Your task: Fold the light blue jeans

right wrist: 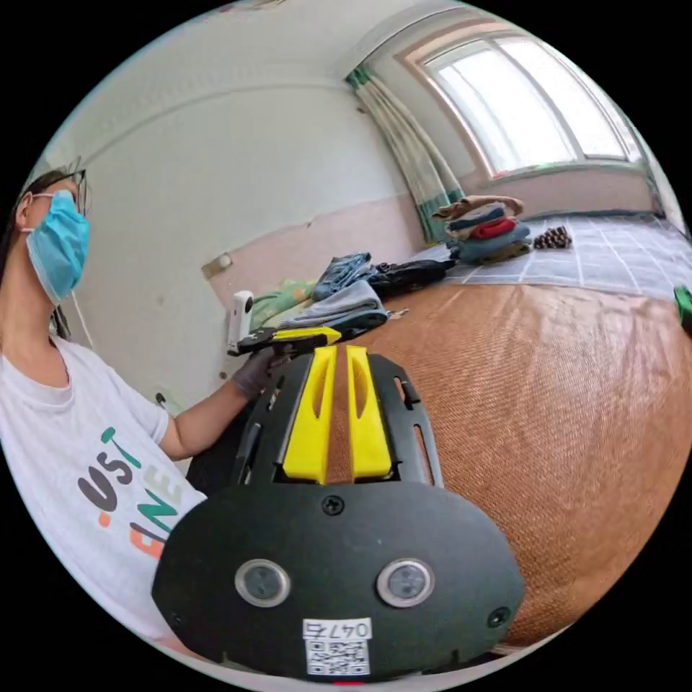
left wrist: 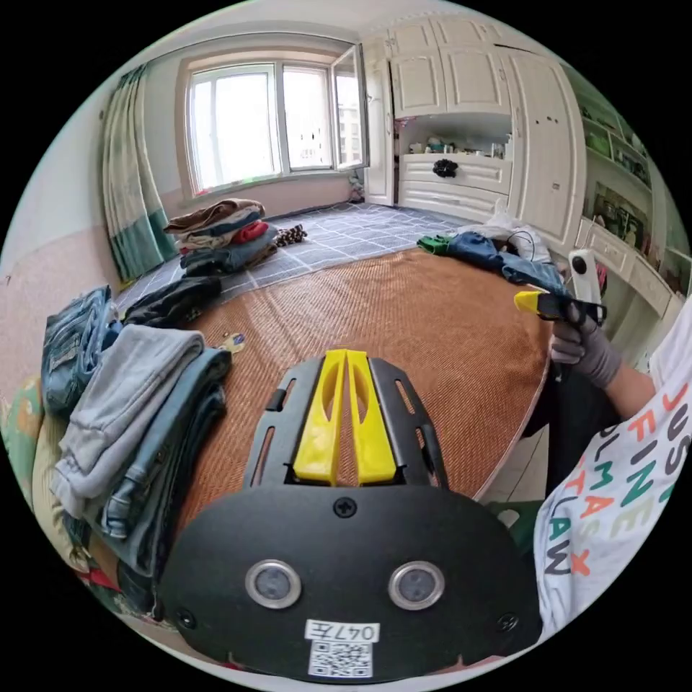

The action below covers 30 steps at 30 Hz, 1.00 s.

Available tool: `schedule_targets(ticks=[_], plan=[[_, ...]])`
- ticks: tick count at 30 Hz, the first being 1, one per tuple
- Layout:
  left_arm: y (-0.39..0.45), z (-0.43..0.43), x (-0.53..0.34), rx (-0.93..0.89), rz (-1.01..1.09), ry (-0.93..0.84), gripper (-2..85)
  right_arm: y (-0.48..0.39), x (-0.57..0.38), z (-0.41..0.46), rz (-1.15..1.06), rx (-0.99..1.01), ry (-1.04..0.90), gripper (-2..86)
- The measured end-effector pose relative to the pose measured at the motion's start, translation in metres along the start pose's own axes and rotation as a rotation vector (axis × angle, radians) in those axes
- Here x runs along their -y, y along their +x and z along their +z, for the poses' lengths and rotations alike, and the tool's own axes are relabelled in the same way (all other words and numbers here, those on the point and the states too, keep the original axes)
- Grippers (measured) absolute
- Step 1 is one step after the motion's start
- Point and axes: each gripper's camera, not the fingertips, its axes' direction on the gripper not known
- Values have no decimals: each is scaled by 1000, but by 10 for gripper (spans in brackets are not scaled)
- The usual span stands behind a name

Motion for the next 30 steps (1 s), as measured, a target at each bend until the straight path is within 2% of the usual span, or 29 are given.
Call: schedule_targets(ticks=[2,4,6,9,14,19,24,28,30], plan=[[-23,-7,-24,-67,-113,33,-10,-27,60,38,-91,4,-37,25],[-54,-20,-41,-177,-316,77,-10,-50,121,78,-169,28,-72,30],[-71,-28,-50,-220,-410,86,-10,-76,197,140,-269,25,-121,33],[-87,-39,-63,-189,-452,92,-10,-100,281,229,-381,-24,-183,42],[-111,-53,-82,-122,-518,112,-10,-101,396,364,-421,-117,-208,56],[-132,-53,-96,-113,-555,96,-10,-96,515,475,-375,-98,-234,64],[-140,-45,-90,-127,-495,65,-10,-75,623,611,-162,34,-354,90],[-151,-29,-82,-150,-459,-7,-10,-56,651,693,48,70,-406,115],[-158,-25,-82,-164,-464,-23,-10,-50,660,731,144,89,-432,76]])
